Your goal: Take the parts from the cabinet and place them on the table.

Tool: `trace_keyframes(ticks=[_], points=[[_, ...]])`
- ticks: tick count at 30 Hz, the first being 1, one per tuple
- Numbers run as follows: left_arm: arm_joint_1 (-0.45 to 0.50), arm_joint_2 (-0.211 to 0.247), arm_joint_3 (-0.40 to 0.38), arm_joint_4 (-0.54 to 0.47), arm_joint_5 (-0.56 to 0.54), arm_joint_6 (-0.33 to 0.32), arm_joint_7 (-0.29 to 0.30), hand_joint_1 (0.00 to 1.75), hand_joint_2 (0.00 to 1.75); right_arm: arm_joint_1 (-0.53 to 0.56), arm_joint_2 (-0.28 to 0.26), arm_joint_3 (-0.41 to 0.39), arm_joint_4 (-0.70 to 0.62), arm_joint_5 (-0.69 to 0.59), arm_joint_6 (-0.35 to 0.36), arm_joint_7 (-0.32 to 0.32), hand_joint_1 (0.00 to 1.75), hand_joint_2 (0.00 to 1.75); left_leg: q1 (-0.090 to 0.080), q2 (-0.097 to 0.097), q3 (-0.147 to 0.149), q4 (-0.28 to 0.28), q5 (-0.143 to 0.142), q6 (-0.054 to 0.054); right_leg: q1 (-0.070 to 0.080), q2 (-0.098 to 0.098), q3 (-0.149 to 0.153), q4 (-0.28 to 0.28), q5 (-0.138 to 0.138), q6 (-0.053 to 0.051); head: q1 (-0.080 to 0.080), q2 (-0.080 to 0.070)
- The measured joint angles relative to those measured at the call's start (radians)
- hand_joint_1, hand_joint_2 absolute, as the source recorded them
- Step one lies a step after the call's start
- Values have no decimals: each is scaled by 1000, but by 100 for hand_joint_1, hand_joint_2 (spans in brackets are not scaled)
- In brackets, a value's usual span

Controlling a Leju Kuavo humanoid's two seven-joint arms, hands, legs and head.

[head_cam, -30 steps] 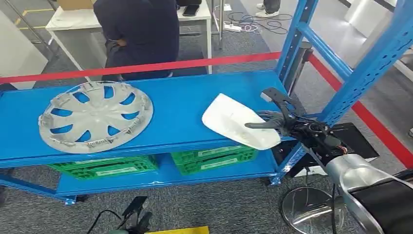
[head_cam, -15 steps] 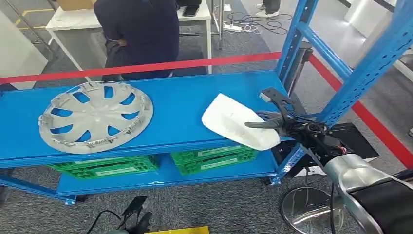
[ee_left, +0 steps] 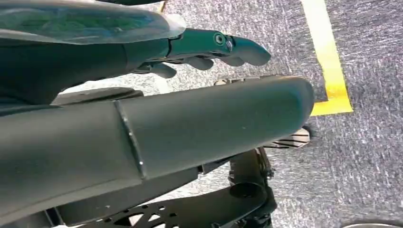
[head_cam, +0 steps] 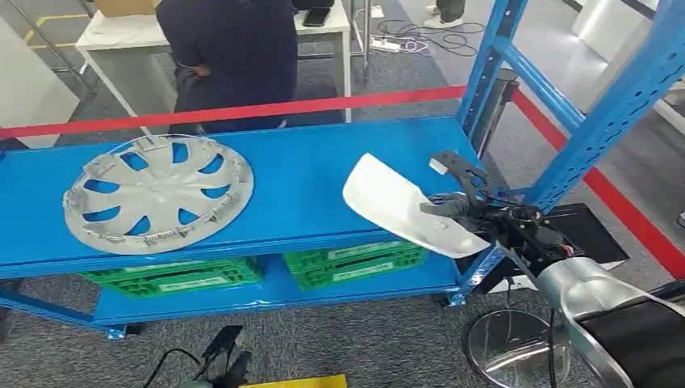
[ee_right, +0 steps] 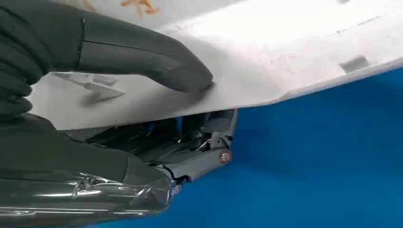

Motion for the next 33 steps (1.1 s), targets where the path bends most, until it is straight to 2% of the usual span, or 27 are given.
trace_keyframes(ticks=[26,30,33], points=[[-5,1,0,0,-3,-3,-1,0,0,0,0,7,7,-21,-1,1,175,175,0,0,0,0,0,0,0,0,0,0,0,0,0,0],[-5,1,0,0,-3,-3,-1,0,0,3,-1,8,7,-32,-8,-16,175,175,0,0,0,0,0,0,0,0,0,0,0,0,0,0],[-5,1,0,0,-3,-3,-3,0,0,4,-2,8,7,-53,-37,-76,175,175,0,0,0,0,0,0,0,0,0,0,0,0,0,0]])
